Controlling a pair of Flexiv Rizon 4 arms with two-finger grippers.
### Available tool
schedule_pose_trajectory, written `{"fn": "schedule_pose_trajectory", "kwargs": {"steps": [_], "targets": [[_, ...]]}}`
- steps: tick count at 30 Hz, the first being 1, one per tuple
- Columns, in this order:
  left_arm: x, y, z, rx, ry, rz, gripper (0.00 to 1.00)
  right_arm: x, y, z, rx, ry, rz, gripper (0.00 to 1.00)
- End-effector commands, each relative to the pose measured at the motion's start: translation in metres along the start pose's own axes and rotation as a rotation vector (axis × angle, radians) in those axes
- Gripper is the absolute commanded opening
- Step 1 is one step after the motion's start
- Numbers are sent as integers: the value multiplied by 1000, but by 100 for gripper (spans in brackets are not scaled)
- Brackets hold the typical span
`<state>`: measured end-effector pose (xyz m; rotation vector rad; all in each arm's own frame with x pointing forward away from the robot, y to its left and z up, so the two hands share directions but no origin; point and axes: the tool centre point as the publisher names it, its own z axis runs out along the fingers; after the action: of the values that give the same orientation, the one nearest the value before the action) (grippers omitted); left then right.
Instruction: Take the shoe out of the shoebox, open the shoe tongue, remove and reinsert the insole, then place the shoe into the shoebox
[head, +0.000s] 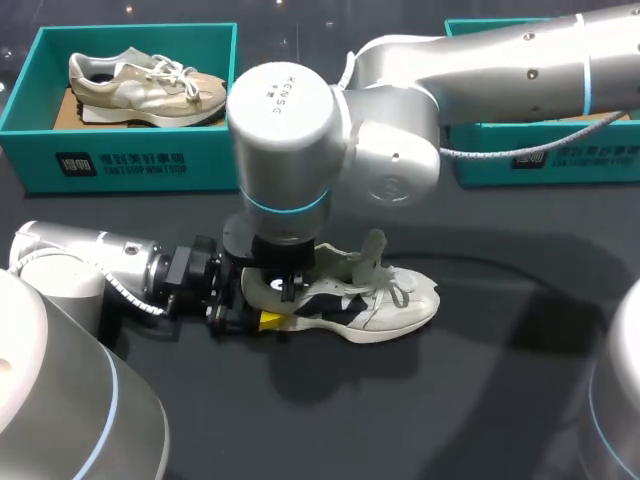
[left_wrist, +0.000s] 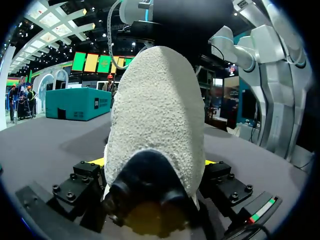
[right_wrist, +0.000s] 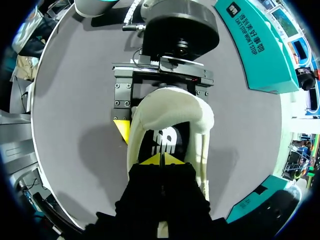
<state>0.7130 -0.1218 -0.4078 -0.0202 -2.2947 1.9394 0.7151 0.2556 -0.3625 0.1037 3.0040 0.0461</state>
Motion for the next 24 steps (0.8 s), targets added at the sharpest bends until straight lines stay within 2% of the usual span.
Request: {"fn": "schedule_pose_trajectory", "kwargs": {"steps": [1, 7, 9, 10, 14, 17, 24], "targets": [[1, 1, 0, 0, -1, 0, 0, 0, -8, 13, -16, 3, 14, 0], [1, 1, 0, 0, -1, 0, 0, -3, -21, 17, -9, 4, 52, 0], [1, 1, 0, 0, -1, 0, 0, -3, -24, 18, -8, 5, 63, 18], [1, 1, 0, 0, -1, 0, 0, -3, -25, 17, -6, 3, 66, 23], [1, 1, 0, 0, -1, 0, 0, -2, -29, 16, -1, -6, 72, 25], [1, 1, 0, 0, -1, 0, 0, -3, -33, 16, 4, -11, 82, 31], [1, 1, 0, 0, -1, 0, 0, -7, -42, 24, 21, 9, 109, 35]]}}
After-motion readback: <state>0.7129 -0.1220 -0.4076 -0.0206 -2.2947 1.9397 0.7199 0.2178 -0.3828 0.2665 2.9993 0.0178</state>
